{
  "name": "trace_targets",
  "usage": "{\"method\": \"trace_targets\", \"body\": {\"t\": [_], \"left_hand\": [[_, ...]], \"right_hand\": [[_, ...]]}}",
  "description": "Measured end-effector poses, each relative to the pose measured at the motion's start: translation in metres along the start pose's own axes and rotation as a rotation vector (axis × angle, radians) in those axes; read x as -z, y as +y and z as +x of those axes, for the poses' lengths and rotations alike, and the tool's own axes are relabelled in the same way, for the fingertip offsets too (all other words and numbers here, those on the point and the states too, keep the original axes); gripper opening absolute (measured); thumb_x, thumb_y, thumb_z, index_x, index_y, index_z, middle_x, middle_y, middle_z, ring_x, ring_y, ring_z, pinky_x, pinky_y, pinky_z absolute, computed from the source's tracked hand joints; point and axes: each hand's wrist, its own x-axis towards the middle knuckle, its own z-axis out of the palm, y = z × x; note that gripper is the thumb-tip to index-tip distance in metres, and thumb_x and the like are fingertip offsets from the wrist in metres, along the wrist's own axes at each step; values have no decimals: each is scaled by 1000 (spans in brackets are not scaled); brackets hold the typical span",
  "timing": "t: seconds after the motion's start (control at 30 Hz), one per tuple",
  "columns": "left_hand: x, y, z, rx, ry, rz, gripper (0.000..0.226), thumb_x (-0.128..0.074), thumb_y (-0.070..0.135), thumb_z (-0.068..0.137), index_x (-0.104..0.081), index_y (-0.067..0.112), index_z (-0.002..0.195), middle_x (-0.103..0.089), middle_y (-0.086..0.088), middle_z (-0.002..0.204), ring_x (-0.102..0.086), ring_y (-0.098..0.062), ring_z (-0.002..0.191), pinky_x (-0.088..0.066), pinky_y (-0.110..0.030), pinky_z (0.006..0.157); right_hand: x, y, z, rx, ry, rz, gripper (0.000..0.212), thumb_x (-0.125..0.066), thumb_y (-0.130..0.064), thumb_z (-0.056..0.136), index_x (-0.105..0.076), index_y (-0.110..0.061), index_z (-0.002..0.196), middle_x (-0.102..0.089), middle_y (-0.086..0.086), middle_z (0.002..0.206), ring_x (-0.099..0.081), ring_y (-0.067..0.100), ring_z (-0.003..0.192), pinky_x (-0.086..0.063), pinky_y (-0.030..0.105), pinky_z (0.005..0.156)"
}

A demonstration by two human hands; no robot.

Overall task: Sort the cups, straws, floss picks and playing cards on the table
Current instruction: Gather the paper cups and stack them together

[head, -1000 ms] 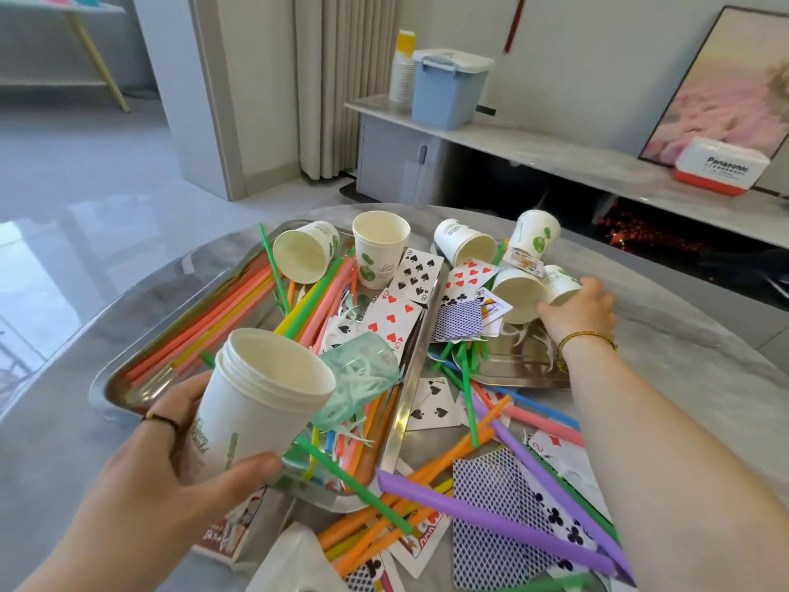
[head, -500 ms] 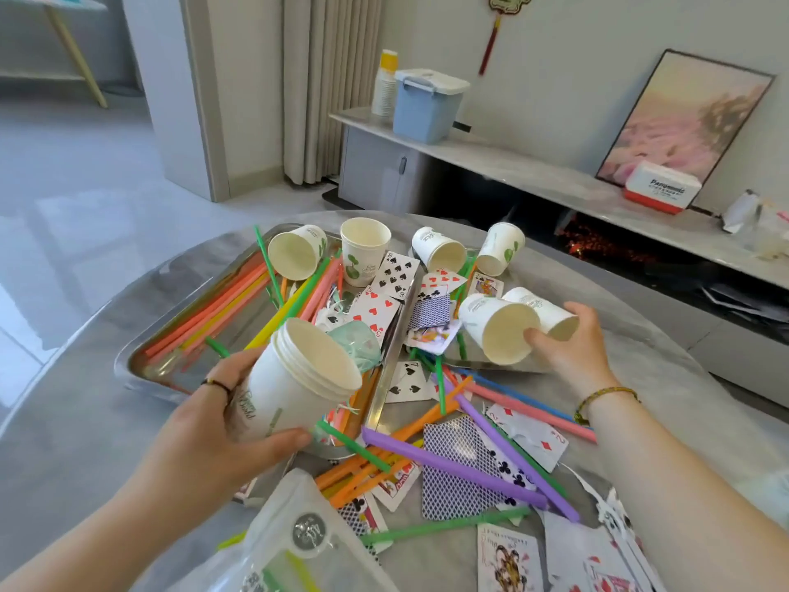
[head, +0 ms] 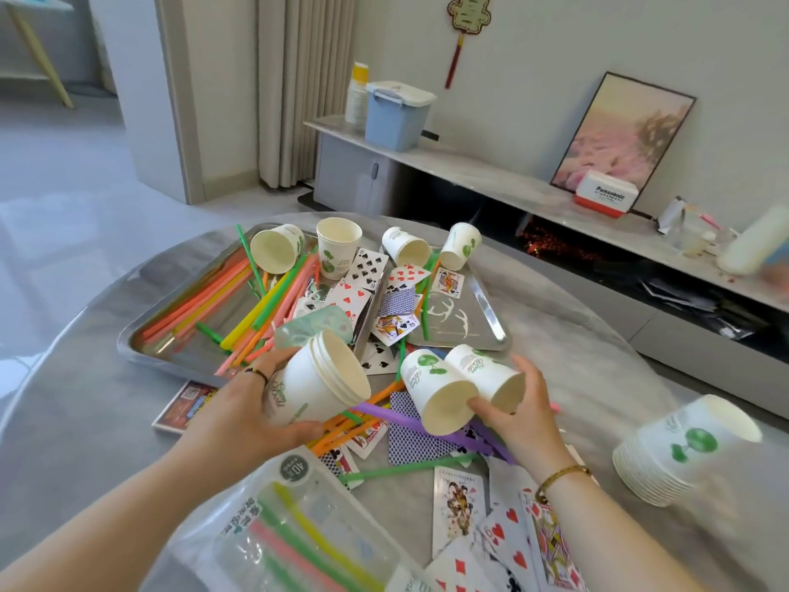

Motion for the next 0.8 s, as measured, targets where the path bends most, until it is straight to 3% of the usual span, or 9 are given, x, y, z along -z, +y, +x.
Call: {"method": "trace_targets", "body": {"t": [0.1, 0.23, 0.33, 0.4, 0.5, 0.6, 0.7, 0.8], "left_hand": [[2, -1, -1, 11, -44, 63, 72, -81, 30, 62, -28, 50, 106, -47, 26, 86, -47, 5, 75, -38, -16, 64], [-1, 0, -2, 16, -86, 82, 71, -81, 32, 61, -30, 51, 108, -50, 22, 89, -53, -2, 80, -45, -25, 71], [-6, 2, -5, 9, -124, 91, 70, -80, 30, 63, -32, 49, 110, -52, 20, 91, -53, 1, 80, -43, -16, 66], [-7, 4, -7, 0, -128, 74, 69, -80, 26, 64, -32, 49, 108, -51, 22, 88, -54, 3, 73, -40, -9, 58], [-6, 8, -9, -29, -136, 82, 67, -79, 26, 64, -33, 52, 104, -53, 20, 84, -56, 0, 65, -43, -9, 55], [-7, 10, -12, -80, -155, 144, 70, -79, 32, 63, -29, 55, 106, -47, 30, 89, -51, 4, 79, -38, -7, 64], [-10, 6, -12, -88, -197, 182, 74, -79, 37, 61, -26, 56, 109, -50, 24, 103, -52, -3, 94, -41, -17, 80], [-12, 5, -12, -125, -209, 145, 72, -81, 32, 60, -29, 58, 102, -46, 31, 104, -50, 2, 94, -38, -6, 76]], "right_hand": [[10, -2, -9, -41, 30, 97, 81, -73, -12, 74, -26, -14, 139, -35, 11, 139, -42, 27, 121, -39, 39, 100], [23, -16, -26, -10, 85, 348, 55, -66, -11, 81, -36, -22, 126, -43, 8, 128, -48, 18, 101, -43, 28, 78], [22, -35, -40, 107, -83, 486, 55, -69, -38, 54, -44, -33, 102, -52, -5, 110, -57, 0, 88, -49, 11, 62], [15, -46, -46, 157, -225, 509, 61, -63, -47, 44, -46, -34, 101, -54, -10, 104, -60, -8, 78, -51, 13, 59], [0, -55, -54, 216, -323, 406, 62, -62, -51, 44, -46, -39, 103, -54, -12, 106, -58, -4, 82, -50, 16, 64], [-14, -60, -62, 259, -362, 259, 68, -60, -61, 44, -42, -46, 108, -52, -11, 120, -51, -2, 98, -42, 8, 75], [-23, -62, -66, 271, -397, 150, 73, -57, -71, 44, -32, -57, 111, -43, -13, 133, -41, 4, 121, -37, 22, 100], [-30, -65, -68, 261, -417, 35, 72, -43, -72, 46, -24, -60, 114, -38, -12, 131, -30, 8, 127, -27, 24, 101]]}}
